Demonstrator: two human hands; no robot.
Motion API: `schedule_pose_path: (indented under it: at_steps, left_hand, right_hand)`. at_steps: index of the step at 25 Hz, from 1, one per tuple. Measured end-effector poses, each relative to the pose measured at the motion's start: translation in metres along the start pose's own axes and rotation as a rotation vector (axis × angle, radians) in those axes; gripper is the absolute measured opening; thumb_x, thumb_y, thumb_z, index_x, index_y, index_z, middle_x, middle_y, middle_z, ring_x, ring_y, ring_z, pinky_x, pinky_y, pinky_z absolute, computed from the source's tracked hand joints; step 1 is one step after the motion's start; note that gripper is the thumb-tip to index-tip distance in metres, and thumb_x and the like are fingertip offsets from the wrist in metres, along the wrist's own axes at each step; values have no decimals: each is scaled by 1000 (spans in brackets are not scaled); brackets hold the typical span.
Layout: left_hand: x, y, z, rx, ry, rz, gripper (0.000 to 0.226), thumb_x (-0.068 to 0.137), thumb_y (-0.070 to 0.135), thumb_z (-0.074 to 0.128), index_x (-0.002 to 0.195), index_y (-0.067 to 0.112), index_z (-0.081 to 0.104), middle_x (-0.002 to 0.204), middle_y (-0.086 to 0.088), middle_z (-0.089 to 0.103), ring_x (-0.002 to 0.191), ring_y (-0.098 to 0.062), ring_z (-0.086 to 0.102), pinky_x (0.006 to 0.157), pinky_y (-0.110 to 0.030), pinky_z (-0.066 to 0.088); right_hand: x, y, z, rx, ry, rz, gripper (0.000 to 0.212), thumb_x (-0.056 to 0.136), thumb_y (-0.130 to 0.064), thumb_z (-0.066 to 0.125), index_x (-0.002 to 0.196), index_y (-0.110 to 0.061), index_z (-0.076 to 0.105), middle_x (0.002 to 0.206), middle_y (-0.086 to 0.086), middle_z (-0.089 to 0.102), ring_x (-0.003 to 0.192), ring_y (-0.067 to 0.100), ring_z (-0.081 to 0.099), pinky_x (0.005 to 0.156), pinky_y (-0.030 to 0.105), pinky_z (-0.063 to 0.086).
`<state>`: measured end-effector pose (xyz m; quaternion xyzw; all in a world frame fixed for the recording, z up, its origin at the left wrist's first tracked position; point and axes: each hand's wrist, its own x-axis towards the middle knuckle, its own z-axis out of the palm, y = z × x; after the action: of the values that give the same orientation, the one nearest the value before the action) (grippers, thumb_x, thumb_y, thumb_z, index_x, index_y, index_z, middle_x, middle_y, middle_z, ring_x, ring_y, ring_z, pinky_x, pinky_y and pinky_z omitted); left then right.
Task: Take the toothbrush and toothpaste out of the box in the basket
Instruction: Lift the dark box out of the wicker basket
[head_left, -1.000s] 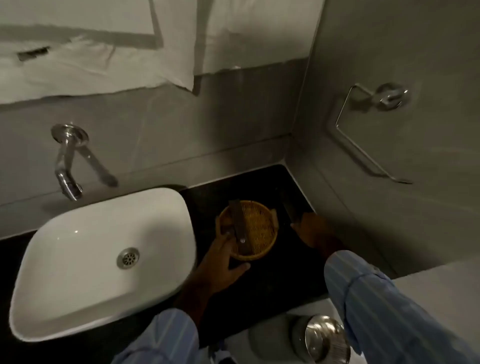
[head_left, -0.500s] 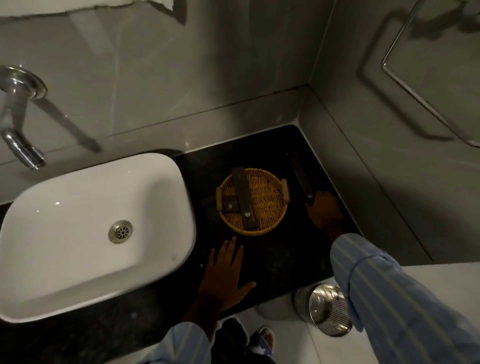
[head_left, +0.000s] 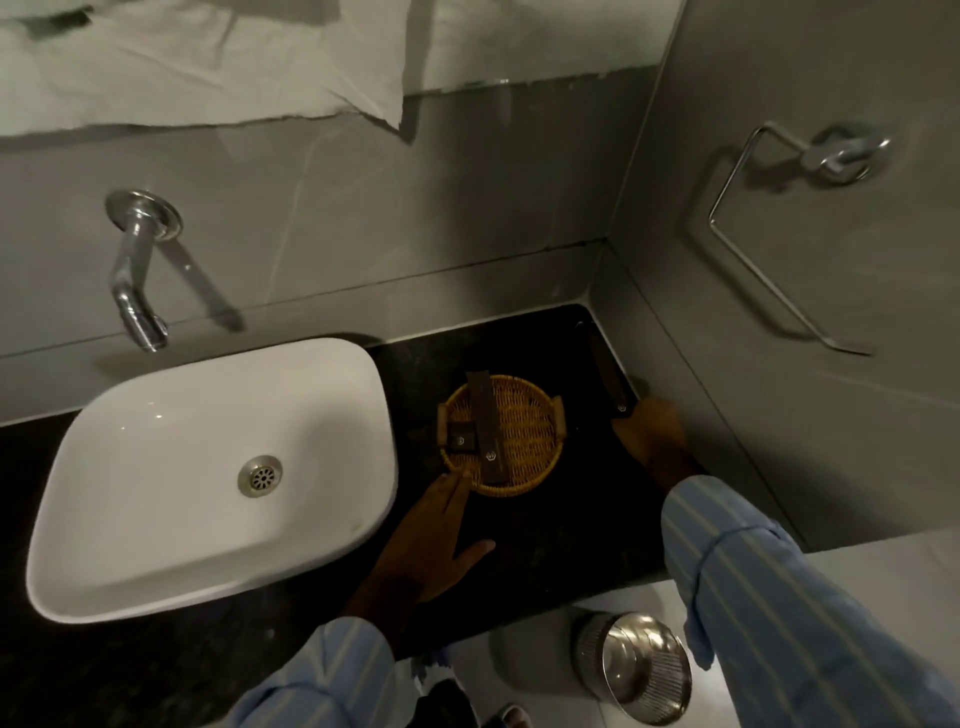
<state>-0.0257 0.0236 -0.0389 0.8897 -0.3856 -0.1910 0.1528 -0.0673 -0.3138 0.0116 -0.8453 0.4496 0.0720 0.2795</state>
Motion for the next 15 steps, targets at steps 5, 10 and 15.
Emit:
schedule_pose_path:
  at_steps: [5,10,15]
  left_hand:
    - [22,22,-79,-89,124,73,101,84,74,45,159,14,12,165,-7,19,152,-24,19,121,-37,25]
    - [56,57,-178,27,284,167,97,86,75,37,159,17,8,167,-6,15,153,-22,15,119,-27,9]
    - [78,104,-292,-434,450,38,79,93,48,60,156,13,27,158,-9,36,143,-27,38,119,-36,27]
  right_hand:
    - [-30,-32,-48,104,70,-133,30,84,-25,65,97,2,69,88,21,67,89,41,67,67,32,44]
    - [-62,-61,-88,89,224,-325,34,83,-30,69,102,-2,73,100,22,73,97,39,67,79,38,52]
    - [-100,-84,-123,173,264,-422,25,81,-28,72,100,-11,73,90,9,73,87,26,71,66,24,45]
